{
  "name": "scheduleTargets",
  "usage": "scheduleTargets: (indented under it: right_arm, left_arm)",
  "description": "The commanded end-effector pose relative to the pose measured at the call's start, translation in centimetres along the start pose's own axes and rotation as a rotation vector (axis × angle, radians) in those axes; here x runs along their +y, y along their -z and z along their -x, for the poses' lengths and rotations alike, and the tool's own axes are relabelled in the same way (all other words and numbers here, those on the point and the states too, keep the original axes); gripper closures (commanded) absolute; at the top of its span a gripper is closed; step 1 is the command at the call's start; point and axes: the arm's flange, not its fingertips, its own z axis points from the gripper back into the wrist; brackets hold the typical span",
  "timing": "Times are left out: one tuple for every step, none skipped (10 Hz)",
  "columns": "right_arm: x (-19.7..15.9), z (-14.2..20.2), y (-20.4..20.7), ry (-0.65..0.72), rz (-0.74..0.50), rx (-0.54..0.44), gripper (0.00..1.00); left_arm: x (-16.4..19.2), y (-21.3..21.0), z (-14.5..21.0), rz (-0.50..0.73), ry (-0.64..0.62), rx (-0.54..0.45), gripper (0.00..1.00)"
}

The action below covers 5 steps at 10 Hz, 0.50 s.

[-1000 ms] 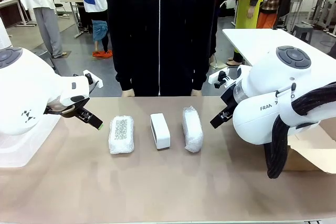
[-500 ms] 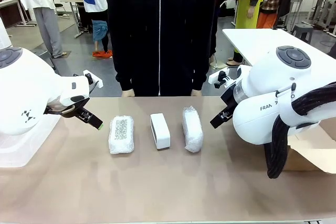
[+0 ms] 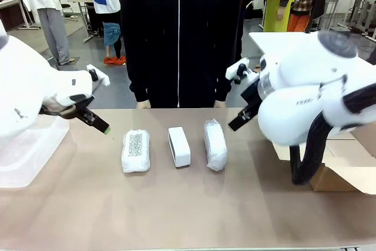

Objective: Separate and place wrapped and unwrapped clocks.
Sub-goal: Pick up the Digital clock indicated by the person.

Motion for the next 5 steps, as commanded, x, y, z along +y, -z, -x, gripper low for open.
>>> scheduleTargets:
  right_arm:
    - [-1.8,-0.3,-5.3,-0.112,-0.129,-0.051,0.0]
    - [-1.7,0.2,-7.3,-0.134,-0.148,-0.056,0.0]
    - [-1.8,1.0,-9.2,-0.158,-0.177,-0.079,0.0]
    - [-1.9,1.9,-11.0,-0.178,-0.175,-0.099,0.0]
    - [-2.0,3.2,-12.1,-0.191,-0.177,-0.1,0.0]
  left_arm:
    - [1.8,-5.9,1.2,0.107,0.057,-0.028,0.0]
    - [1.3,-8.0,2.2,0.164,0.079,-0.049,0.0]
    - [0.8,-10.1,3.6,0.198,0.095,-0.083,0.0]
    - [0.2,-12.6,5.3,0.226,0.112,-0.127,0.0]
    - [-0.6,-13.8,6.8,0.248,0.131,-0.162,0.0]
